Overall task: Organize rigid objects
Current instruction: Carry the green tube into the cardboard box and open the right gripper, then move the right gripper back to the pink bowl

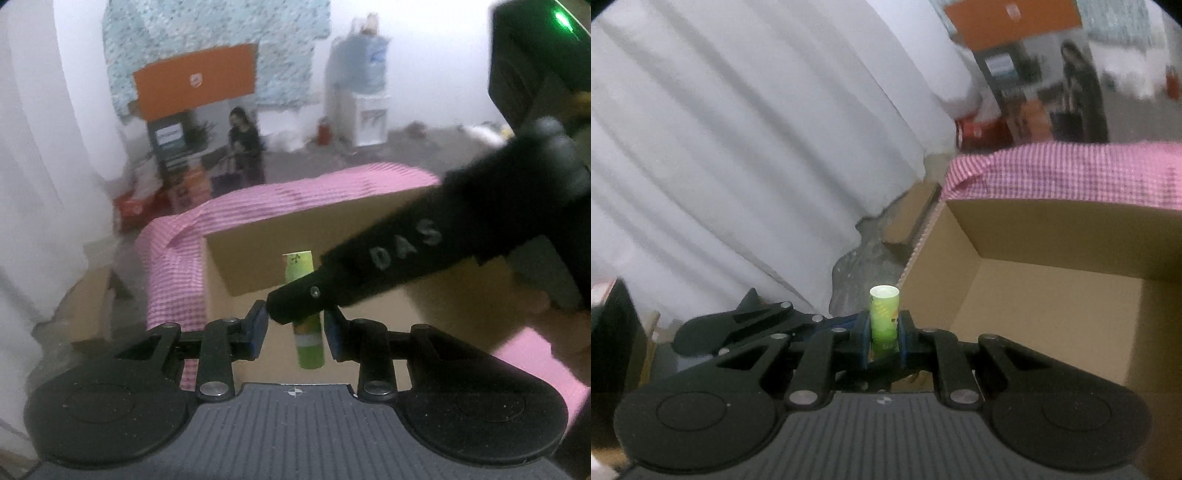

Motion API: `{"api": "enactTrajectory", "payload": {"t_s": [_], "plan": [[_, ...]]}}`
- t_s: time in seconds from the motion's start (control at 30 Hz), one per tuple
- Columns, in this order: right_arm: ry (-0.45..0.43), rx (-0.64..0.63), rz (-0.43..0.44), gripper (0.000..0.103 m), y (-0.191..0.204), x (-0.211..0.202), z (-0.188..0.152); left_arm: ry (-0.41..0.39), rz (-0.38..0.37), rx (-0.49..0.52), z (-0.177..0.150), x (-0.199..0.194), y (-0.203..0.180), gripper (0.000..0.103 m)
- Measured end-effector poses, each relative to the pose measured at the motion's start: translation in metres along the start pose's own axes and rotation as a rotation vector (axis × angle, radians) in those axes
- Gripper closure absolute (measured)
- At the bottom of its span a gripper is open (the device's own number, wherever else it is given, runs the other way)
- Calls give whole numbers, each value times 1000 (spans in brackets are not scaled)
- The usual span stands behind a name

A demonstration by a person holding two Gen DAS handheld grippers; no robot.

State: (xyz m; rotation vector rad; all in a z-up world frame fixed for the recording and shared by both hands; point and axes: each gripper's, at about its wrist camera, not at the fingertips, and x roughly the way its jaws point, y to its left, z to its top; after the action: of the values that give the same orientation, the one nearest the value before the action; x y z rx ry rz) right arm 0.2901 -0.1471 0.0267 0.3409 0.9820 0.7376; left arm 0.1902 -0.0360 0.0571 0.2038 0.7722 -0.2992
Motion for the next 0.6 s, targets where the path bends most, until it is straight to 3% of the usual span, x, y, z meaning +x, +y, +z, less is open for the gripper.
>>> {"api": "enactTrajectory", "payload": {"t_s": [0.17,0.33,0.5,0.6], "plan": [[115,57,-47,87,-31,56,24,8,46,-18,-1,9,16,59],[203,35,-112,87,-49,105,34,3,65,-39,-6,1,24,52],[202,-26,-206,82,-46,127,43,-7,55,-88,-9,-9,33,47],[149,-12,-181,62,-43,112,43,-37,46,-105,-12,-21,34,43]]}}
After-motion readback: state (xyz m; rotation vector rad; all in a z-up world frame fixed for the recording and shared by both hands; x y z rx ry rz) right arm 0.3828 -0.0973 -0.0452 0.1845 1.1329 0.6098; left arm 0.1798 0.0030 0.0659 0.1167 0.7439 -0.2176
